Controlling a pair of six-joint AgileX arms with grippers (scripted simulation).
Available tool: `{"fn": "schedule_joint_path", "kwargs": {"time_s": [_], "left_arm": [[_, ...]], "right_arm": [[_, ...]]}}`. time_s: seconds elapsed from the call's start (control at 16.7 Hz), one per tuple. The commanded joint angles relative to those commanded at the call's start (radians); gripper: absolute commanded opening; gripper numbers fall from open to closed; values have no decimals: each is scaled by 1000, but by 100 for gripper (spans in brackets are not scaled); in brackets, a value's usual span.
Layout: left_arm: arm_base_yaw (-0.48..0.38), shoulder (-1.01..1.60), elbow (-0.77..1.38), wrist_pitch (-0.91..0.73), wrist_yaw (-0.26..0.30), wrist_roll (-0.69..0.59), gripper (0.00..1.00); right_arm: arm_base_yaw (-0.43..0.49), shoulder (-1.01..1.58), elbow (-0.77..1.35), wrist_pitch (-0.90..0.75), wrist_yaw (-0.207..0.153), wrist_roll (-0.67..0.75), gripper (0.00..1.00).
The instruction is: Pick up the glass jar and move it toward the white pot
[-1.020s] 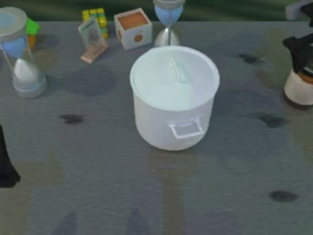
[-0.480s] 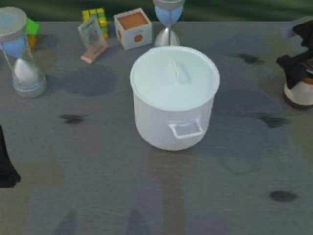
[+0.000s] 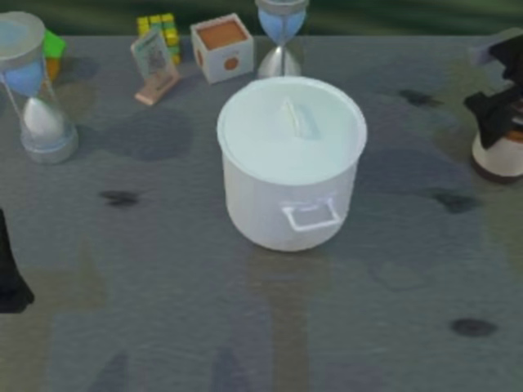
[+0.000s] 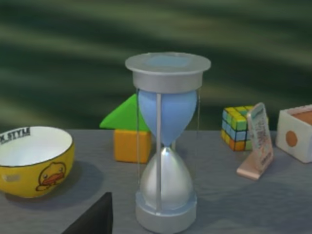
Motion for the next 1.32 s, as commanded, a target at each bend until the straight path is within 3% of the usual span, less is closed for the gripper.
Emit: {"fn": "schedule_joint_path", "kwargs": {"time_s": [0.6,1.32], "left_arm": [[0,0,0,0,0,0,100],[0,0,0,0,0,0,100]], "right_arm": [[0,0,0,0,0,0,2],[3,-39,-39,-4,-1,2,0]]}}
